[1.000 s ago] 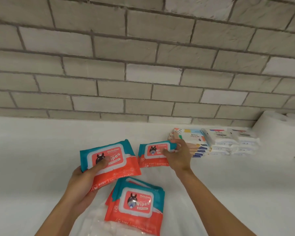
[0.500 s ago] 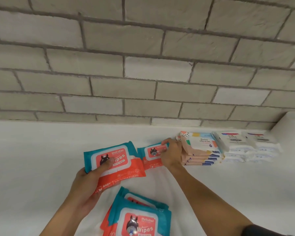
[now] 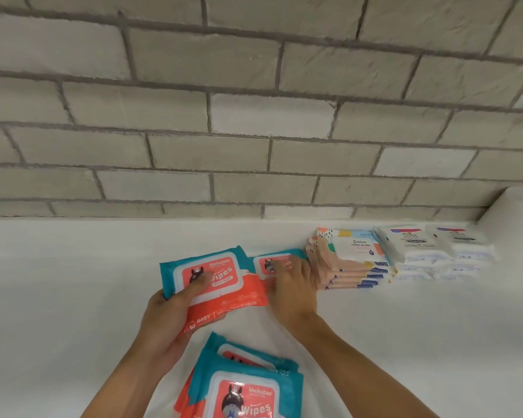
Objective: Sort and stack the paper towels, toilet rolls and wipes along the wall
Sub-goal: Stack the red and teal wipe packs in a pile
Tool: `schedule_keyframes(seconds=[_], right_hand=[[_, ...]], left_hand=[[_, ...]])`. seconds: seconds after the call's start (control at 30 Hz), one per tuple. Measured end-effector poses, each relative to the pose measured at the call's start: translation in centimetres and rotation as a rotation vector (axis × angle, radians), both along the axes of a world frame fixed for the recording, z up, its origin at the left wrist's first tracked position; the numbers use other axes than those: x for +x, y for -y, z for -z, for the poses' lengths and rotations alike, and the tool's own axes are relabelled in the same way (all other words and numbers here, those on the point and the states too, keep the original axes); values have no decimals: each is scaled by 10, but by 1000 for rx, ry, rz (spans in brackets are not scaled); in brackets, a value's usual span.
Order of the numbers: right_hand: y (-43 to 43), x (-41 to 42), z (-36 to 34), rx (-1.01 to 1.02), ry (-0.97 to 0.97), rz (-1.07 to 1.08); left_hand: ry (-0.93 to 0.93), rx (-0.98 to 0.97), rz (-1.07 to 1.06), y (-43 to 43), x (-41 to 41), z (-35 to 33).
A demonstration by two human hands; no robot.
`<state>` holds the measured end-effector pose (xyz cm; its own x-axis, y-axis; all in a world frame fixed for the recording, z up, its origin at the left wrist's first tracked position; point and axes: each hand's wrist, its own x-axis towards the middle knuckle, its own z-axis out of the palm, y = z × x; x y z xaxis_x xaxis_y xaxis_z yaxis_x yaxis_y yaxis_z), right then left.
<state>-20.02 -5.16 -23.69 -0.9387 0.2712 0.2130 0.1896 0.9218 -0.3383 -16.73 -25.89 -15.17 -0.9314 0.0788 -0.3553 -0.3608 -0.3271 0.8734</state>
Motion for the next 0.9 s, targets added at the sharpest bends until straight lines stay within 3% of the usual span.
schedule_keyframes(seconds=[0.3,0.63,0.73,0.8,0.9], right_hand=[[-6,12,5,-17,196,-18],[-14,8,2,-122,154,-64],[-21,6,-2,-456,-73,-91],[-25,8,-15,-708,-205,6],[-28,12,-49,-1331,-30,163]], left_hand=[[65,52,1,-24,-10,-6],[98,25,20,-39,-19,0],[99,14,37,-42,-25,2],[109,14,57,-47,-30,1],[136,6,128,-55,-39,0]])
